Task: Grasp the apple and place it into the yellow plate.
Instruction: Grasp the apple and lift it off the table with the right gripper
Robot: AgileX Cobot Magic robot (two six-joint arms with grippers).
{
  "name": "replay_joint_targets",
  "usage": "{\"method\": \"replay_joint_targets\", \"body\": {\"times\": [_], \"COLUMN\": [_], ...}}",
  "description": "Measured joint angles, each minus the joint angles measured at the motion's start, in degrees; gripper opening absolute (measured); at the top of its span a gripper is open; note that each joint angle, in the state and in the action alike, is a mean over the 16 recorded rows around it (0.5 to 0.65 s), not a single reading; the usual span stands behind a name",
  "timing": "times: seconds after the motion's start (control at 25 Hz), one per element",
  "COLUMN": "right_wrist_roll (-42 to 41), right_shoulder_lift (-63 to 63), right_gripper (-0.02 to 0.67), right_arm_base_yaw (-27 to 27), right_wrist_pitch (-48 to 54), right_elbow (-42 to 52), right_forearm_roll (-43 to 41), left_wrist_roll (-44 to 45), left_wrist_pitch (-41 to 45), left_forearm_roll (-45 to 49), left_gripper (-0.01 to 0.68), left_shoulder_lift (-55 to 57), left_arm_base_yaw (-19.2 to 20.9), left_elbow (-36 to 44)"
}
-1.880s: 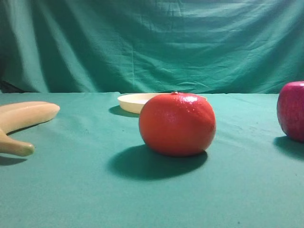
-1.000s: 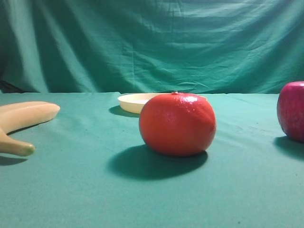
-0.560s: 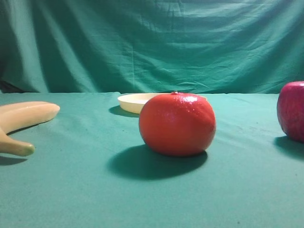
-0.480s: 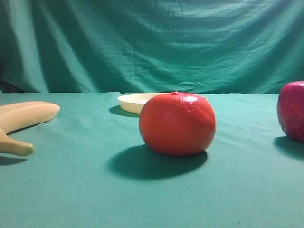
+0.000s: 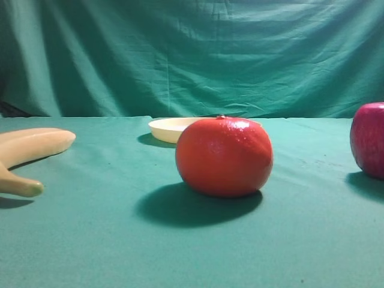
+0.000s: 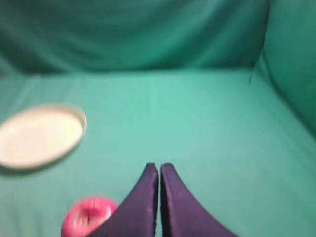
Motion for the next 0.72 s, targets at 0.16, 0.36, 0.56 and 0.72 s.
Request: {"method": "replay_joint_targets", "body": {"times": [0.16,0.36,0.56,0.72], "right_wrist_roll": [-3.8,-8.8,-12.3,-12.2], "right_shoulder_lift": [8.3,17.5,26.4,33.3], "right_gripper": [0.0,0.0,0.0,0.011], "right_arm_base_yaw": [0.4,3.3,8.7,14.0], "right_wrist_pitch": [11.8,22.1,28.7,31.1], "right_elbow": [-6.0,-11.6,-16.9,-20.5], "right_forearm_roll": [1.7,3.6,2.5,0.1], "left_wrist_roll": [0.0,0.0,0.0,0.0], "left_wrist_pitch": [0.0,0.0,0.0,0.0], "left_forearm_roll": [0.0,0.0,0.0,0.0], "left_gripper": [0.0,0.0,0.0,0.0], "left_shoulder_lift": [0.0,0.0,0.0,0.0], "left_arm_base_yaw": [0.0,0.0,0.0,0.0], "left_elbow": [0.0,0.0,0.0,0.0]}}
